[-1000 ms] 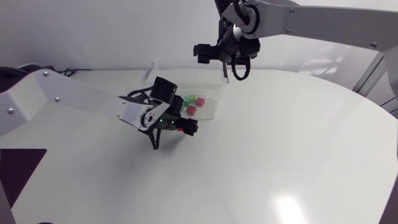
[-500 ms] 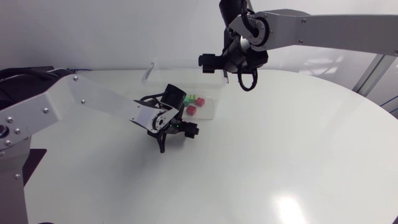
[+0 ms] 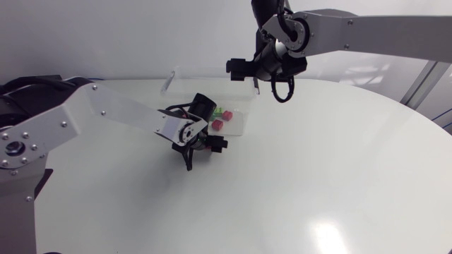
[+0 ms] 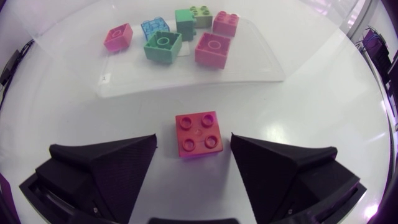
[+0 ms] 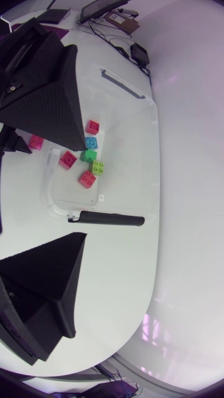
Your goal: Place the duplo bricks in the container
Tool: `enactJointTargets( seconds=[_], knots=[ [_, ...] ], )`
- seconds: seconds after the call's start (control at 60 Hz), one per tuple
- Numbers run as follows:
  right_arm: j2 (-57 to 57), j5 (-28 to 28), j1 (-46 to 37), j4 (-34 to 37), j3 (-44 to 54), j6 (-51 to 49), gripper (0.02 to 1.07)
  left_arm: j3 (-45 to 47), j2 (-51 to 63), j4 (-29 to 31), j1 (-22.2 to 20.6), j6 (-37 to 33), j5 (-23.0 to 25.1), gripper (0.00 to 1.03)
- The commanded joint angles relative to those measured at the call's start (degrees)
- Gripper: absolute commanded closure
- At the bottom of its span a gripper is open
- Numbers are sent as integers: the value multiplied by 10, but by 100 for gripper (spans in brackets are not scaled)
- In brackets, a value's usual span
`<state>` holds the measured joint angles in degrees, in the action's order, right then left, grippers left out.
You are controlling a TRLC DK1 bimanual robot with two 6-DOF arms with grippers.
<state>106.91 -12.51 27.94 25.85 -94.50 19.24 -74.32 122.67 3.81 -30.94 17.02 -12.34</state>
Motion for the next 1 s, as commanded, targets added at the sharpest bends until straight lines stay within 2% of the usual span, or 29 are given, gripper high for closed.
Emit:
enactJointTargets(
  seconds=[0.0, 0.067, 0.083, 0.15, 0.167, 0.183, 0.317, 0.45, 0.667, 0.783, 0.983],
  knots=[
    [-13, -8, -3, -4, 16, -3, 12, -7, 22, 10, -1, 28, 2, 42],
    [-13, -8, -3, -4, 17, -4, 12, -5, 22, 6, -2, 29, 3, 54],
    [-13, -8, -3, -4, 17, -4, 12, -4, 22, 3, -1, 29, 4, 61],
    [-14, -8, -3, -5, 19, -3, 12, 0, 21, -3, -1, 29, 6, 77],
    [-15, -8, -3, -4, 19, -3, 12, 2, 20, -6, -2, 29, 6, 85],
    [-16, -7, -3, -4, 19, -3, 12, 4, 19, -8, -2, 29, 6, 87],
    [-24, -8, -3, -4, 20, -4, 12, 21, 2, -10, -4, 29, 10, 90],
    [-37, -9, -3, -4, 26, -11, 12, 75, -55, -9, -2, 23, 22, 90],
    [-68, -9, -10, -12, 53, -18, 12, 180, -243, -6, 18, -26, 27, 90],
    [-76, -10, -10, -12, 61, -20, 12, 165, -317, 29, 27, -44, 38, 90],
    [-90, -15, -8, -12, 72, -25, 12, 81, -336, 54, 59, -66, 64, 90]
  ],
)
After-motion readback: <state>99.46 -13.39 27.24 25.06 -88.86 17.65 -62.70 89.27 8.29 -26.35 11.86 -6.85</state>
